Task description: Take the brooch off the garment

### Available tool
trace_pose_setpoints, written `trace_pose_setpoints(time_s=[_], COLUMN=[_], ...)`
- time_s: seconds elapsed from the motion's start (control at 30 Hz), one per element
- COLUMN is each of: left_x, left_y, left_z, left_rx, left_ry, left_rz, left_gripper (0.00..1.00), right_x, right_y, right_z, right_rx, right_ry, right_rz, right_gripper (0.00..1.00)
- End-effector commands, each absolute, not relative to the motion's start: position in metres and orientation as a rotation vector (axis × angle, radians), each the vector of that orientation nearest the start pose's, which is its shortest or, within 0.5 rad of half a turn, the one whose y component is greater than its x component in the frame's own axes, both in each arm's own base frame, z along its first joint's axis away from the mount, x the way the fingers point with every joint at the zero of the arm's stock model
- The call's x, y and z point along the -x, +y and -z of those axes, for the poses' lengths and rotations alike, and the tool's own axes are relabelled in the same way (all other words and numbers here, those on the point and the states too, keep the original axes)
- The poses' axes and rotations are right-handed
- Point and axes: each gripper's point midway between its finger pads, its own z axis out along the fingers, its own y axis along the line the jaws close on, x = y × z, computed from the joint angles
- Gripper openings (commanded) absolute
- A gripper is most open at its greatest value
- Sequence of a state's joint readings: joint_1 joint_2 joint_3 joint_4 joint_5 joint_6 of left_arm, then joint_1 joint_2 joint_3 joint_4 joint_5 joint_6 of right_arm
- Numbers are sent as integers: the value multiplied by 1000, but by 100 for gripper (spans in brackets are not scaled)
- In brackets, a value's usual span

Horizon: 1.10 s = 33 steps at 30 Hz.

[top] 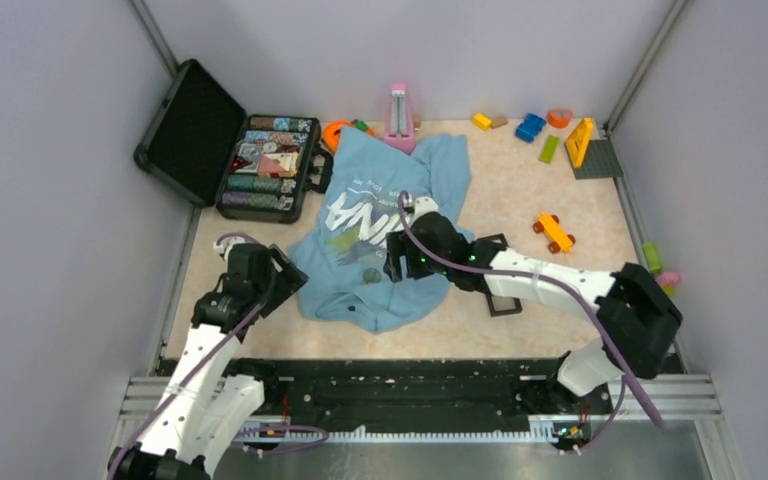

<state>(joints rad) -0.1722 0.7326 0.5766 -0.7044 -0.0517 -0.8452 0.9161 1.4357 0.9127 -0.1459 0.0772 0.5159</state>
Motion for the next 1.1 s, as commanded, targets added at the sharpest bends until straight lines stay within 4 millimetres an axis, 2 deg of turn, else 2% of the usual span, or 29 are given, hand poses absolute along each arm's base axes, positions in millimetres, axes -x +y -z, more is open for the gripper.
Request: trace_pose_setpoints(time_s=[0.0,0.1,0.17,0.3,0.4,0.43,0.53,0.63,0.67,0.73,0.77,0.8,0.93,0.97,1.07], left_x=[-227,-244,-256,-274,-281,-282,-283,-280,-279,-279,-279,-278,-269,-267,-264], left_y=[-42,-43,-45,-45,-52,-54,-56,-55,-54,-56,-56,-54,-33,-25,-6], left_z=[-137,-137,-130,-107,-86,-76,-58,-50,-49,-50,-50,-50,-57,-61,-72], left_rx=[795,732,707,734,759,765,781,794,801,800,798,806,879,913,959], left_ry=[2199,2189,2204,2254,2331,2363,2410,2421,2417,2395,2387,2382,2343,2313,2197], left_rz=[306,292,282,228,226,222,210,197,199,223,229,220,84,42,-28], left_gripper=[78,75,74,73,71,69,54,29,21,12,3,0,0,0,0], right_x=[-272,-282,-284,-279,-265,-259,-239,-212,-203,-187,-179,-170,-142,-135,-120], right_y=[316,319,313,288,261,251,223,215,214,217,218,220,220,223,249], right_z=[-96,-79,-66,-42,-28,-29,-32,-34,-34,-37,-37,-37,-34,-36,-53], right_rx=[345,294,273,246,237,218,165,150,151,160,167,173,183,210,342], right_ry=[2358,2394,2420,2473,2512,2515,2514,2547,2560,2568,2572,2581,2663,2675,2634], right_rz=[-378,-291,-232,-73,31,53,56,-95,-136,-218,-247,-276,-338,-364,-492], right_gripper=[73,70,69,61,49,43,19,6,6,7,7,7,3,6,35])
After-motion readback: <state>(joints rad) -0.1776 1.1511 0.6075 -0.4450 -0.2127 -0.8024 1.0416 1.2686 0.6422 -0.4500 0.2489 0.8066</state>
